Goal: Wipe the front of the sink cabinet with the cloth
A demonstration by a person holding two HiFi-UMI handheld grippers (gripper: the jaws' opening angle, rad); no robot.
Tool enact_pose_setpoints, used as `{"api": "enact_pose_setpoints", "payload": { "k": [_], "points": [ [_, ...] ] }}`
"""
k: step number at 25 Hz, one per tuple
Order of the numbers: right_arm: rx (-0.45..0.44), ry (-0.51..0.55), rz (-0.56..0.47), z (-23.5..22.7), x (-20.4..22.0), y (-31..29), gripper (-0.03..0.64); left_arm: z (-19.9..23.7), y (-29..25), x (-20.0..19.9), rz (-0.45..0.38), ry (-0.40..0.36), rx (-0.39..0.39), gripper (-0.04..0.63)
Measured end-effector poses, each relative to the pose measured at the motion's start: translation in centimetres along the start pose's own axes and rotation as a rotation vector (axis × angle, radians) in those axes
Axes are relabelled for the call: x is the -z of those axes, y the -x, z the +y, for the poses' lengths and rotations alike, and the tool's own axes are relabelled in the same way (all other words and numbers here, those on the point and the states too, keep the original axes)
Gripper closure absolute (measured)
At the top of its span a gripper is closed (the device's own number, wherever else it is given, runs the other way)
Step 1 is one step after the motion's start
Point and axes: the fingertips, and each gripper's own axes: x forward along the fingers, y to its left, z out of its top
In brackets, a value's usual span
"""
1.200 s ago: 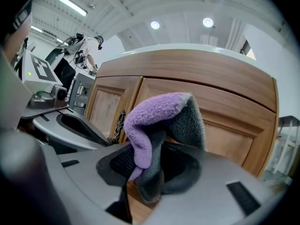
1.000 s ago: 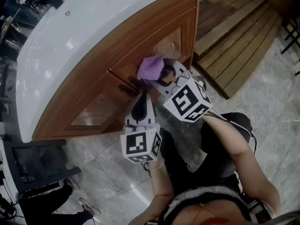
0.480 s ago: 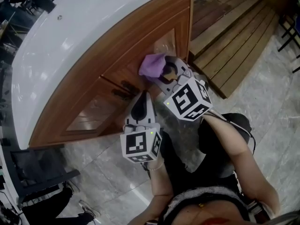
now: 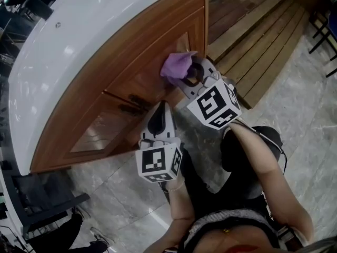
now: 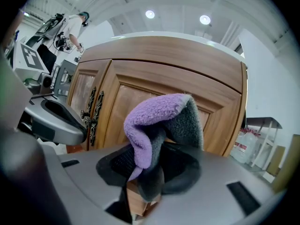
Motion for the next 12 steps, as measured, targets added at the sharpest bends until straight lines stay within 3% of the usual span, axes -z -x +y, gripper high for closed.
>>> {"api": "enact_pose_setpoints", "payload": {
  "k": [12],
  "points": [
    [0.083, -0.027, 0.062, -3.7, 2.2, 0.4, 0.436, -0.7, -1.3, 0.2, 0.007, 0.002, 0.021, 0.595]
  ]
}}
